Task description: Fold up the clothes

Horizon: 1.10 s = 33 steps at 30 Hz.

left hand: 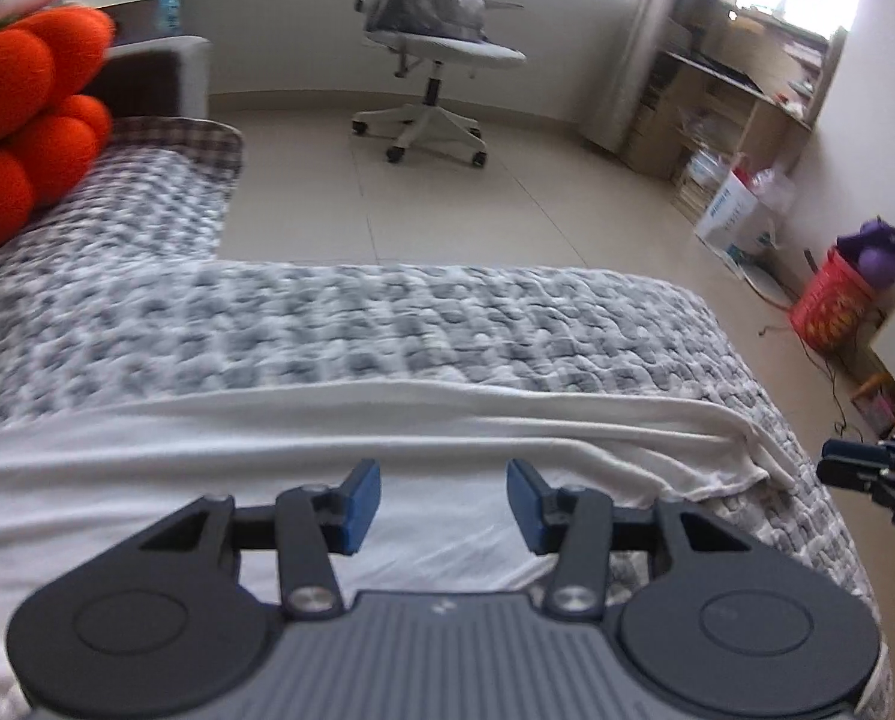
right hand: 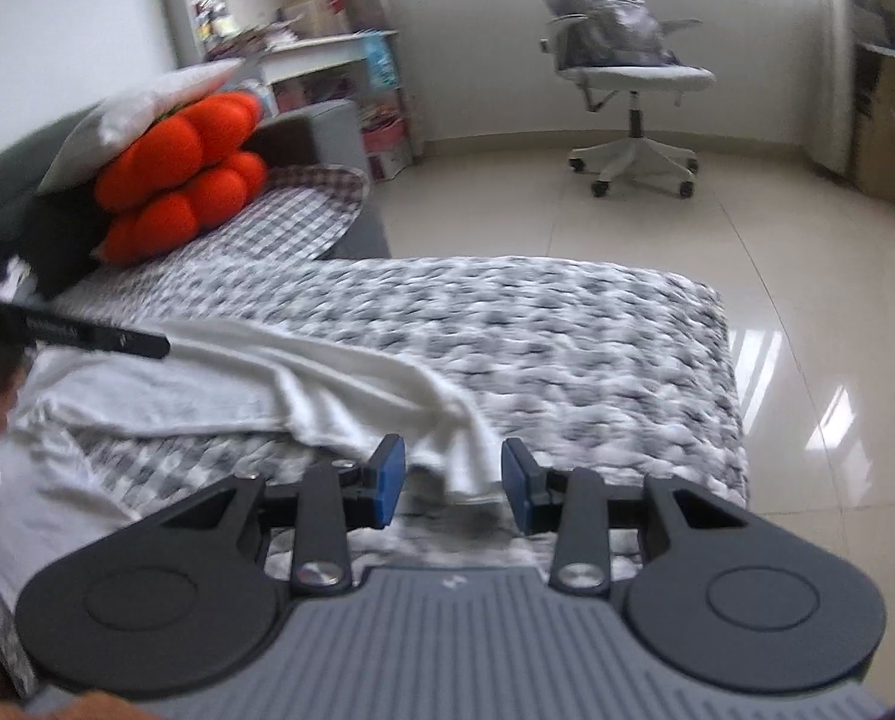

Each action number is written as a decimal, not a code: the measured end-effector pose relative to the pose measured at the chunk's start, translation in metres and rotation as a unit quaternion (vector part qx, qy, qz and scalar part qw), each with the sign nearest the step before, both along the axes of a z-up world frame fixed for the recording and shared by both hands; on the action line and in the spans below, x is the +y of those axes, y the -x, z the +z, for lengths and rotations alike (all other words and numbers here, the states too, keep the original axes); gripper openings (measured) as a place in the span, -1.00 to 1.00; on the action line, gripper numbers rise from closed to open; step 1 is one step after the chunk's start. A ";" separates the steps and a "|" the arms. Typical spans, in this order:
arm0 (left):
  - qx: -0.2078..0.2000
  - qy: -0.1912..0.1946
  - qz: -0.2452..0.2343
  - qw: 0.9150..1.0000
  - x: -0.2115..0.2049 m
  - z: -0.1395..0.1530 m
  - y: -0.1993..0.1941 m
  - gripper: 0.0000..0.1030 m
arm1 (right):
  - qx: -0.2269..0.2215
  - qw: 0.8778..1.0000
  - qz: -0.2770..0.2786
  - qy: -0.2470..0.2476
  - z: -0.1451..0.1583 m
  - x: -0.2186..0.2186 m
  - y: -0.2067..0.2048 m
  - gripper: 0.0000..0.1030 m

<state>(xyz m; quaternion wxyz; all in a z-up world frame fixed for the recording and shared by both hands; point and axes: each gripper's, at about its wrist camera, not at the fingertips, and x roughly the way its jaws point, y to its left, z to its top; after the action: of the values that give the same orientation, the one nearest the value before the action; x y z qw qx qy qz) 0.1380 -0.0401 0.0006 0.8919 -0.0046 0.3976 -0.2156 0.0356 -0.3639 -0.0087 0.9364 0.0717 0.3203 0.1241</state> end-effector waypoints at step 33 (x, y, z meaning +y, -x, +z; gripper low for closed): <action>-0.031 -0.023 -0.064 0.997 -0.039 -0.039 -0.009 -0.32 | -0.042 0.983 0.134 0.118 -0.031 0.039 0.012 -0.94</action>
<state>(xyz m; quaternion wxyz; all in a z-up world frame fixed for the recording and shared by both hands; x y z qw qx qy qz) 0.1469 -0.0789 -0.0383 0.8881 0.0479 0.3736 -0.2634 0.0234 -0.3246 -0.0401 0.9256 -0.0885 0.3001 0.2128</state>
